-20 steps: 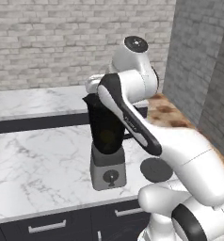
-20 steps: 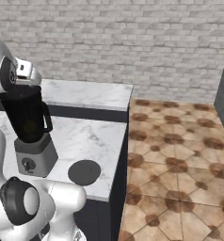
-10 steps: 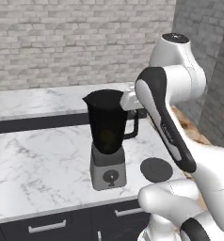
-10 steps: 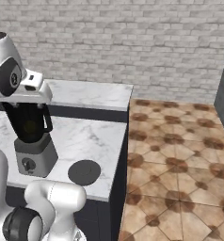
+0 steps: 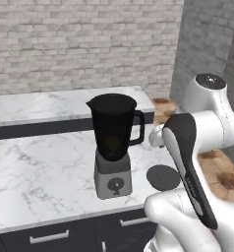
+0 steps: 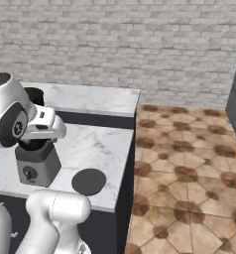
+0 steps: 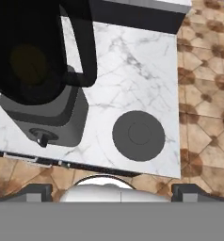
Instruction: Grab the lemon and garlic from the fridge, place them in the blender, close the lid, and turn on the blender to create a marinade.
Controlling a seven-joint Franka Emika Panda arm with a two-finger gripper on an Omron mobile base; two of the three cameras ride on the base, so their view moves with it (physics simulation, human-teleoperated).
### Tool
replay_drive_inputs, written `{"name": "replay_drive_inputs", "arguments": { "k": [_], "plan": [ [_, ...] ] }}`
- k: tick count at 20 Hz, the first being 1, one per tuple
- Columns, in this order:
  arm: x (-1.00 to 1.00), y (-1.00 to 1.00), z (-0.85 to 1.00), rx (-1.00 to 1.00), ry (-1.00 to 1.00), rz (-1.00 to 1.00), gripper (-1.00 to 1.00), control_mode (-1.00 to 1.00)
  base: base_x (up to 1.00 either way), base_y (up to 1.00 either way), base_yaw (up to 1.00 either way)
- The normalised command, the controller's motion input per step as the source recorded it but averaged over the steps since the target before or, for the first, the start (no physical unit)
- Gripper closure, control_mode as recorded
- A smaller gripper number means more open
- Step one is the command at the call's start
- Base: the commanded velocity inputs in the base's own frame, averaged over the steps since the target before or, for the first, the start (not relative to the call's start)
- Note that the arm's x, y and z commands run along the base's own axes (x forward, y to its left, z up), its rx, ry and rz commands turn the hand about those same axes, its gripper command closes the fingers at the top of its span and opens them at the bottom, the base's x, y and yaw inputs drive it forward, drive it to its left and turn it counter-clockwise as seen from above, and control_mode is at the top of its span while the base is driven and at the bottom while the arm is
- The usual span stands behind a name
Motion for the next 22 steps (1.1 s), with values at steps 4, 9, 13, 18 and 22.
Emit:
{"name": "replay_drive_inputs", "arguments": {
  "k": [4, 9, 13, 18, 22],
  "plan": [
    [-0.64, -0.25, -0.1, 0.0, -0.17, 0.01, -1.0, -1.0, 0.0, 0.0, 0.0],
    [0.0, 0.0, 0.0, 0.0, 0.0, 0.0, -1.0, 1.0, -1.0, -0.99, 0.0],
    [0.0, 0.0, 0.0, 0.0, 0.0, 0.0, -1.0, 1.0, -0.51, -1.0, -0.09],
    [0.0, 0.0, 0.0, 0.0, 0.0, 0.0, -1.0, 1.0, 0.15, -1.0, -0.02],
    [0.0, 0.0, 0.0, 0.0, 0.0, 0.0, -1.0, 1.0, 0.96, -0.67, 0.0]
  ]
}}
